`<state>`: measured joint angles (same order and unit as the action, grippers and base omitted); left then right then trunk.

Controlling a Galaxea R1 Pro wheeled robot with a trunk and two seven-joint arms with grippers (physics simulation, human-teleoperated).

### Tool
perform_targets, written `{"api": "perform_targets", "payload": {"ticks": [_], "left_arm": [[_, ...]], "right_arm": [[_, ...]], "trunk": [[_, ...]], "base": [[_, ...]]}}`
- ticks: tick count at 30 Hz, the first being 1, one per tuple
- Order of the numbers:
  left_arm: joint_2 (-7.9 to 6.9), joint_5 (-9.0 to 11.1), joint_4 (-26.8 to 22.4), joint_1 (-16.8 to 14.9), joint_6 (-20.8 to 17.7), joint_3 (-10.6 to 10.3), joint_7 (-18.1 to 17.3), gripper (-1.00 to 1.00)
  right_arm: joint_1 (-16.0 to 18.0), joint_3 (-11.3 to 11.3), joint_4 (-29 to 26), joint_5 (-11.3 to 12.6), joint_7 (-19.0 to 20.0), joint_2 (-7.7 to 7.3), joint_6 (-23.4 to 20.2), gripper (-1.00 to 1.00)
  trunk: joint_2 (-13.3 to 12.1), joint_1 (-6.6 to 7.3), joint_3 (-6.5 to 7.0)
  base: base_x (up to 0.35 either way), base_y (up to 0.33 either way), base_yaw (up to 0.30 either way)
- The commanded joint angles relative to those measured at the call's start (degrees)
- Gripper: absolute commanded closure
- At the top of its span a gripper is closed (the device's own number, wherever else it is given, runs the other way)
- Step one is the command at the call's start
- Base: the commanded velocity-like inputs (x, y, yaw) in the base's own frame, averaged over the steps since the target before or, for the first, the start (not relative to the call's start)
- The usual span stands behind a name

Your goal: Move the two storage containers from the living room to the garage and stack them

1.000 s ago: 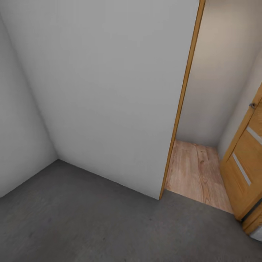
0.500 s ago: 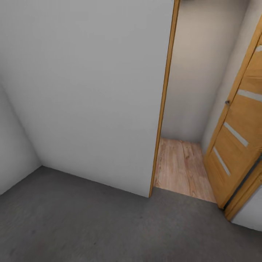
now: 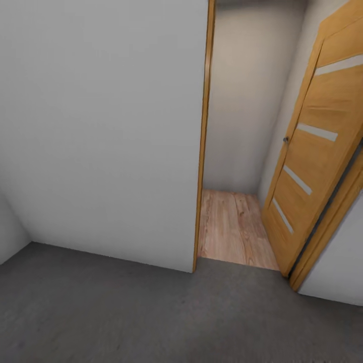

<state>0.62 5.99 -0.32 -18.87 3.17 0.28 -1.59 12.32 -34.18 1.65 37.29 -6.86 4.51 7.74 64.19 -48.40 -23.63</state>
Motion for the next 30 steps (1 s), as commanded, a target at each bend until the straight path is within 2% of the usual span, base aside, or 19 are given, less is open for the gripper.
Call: {"api": "perform_targets", "payload": {"ticks": [1, 23, 30], "left_arm": [[0.00, 0.60, 0.06, -0.03, 0.17, -0.02, -0.17, -1.00], [0.00, 0.68, 0.06, -0.03, 0.05, -0.02, -0.17, -1.00], [0.00, 0.69, 0.06, -0.03, -0.10, -0.02, -0.17, -1.00]], "right_arm": [[0.07, -0.45, 0.18, 0.41, -0.04, 0.06, 0.26, -1.00], [0.07, -0.45, 0.19, 0.41, -0.04, 0.06, 0.26, -1.00], [0.07, -0.45, 0.15, 0.41, -0.08, 0.06, 0.20, -1.00]], "trunk": [[0.04, 0.00, -0.04], [0.04, 0.00, 0.31], [0.04, 0.00, 0.32]], "base": [[0.000, 0.000, -0.244], [0.000, 0.000, -0.243], [0.000, 0.000, -0.083]]}}
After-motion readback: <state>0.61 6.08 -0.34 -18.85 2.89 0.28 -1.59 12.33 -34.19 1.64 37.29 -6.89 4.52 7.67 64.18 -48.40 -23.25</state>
